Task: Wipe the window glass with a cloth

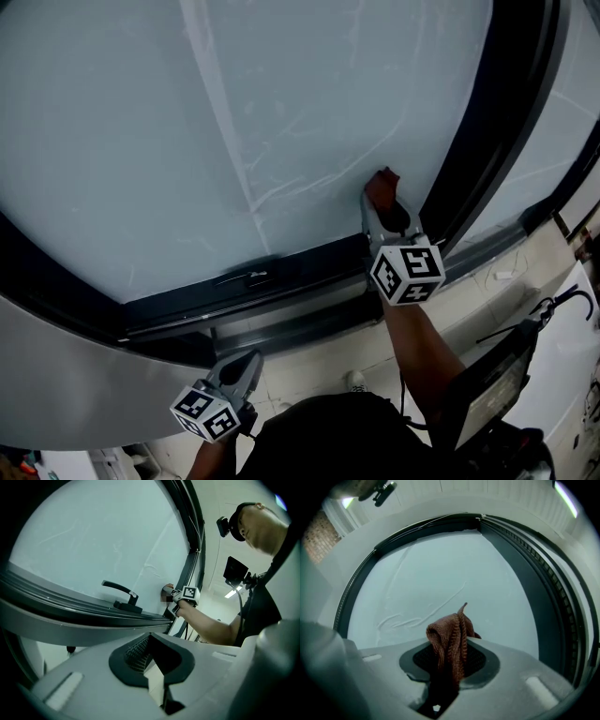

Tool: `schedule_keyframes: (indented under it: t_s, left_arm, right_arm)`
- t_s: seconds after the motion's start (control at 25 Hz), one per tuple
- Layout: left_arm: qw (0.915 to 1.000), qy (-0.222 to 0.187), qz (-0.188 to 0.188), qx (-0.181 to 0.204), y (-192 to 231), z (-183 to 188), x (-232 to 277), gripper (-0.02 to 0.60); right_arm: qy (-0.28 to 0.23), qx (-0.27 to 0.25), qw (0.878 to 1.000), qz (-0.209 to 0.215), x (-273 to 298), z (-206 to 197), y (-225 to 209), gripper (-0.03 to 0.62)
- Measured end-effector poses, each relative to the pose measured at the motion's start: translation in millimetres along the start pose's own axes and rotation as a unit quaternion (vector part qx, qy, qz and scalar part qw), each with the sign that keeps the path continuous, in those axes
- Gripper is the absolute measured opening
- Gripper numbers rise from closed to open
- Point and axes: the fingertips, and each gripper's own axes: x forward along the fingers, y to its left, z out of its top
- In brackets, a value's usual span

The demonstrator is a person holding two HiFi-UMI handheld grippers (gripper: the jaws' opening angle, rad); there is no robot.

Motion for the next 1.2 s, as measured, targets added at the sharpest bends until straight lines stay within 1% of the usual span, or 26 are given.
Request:
schedule_keyframes:
  t_s: [0.48, 0.96, 1.2]
  left_arm:
    - [0.9998, -0.009, 0.016, -0.006, 10.7, -2.0, -25.2, 0.015]
    - [0.9986, -0.034, 0.039, -0.013, 21.7, 1.9, -51.7, 0.015]
    - [0.9981, -0.039, 0.048, -0.010, 24.6, 2.3, -61.6, 0.015]
  right_arm:
    - [-0.009, -0.005, 0.998, 0.062, 5.5, 1.3, 76.8, 0.086]
    - [-0.004, 0.003, 0.986, 0.167, 10.0, -3.3, 171.3, 0.086]
    - [-0.002, 0.009, 0.984, 0.181, 13.9, -1.6, 190.2, 0.086]
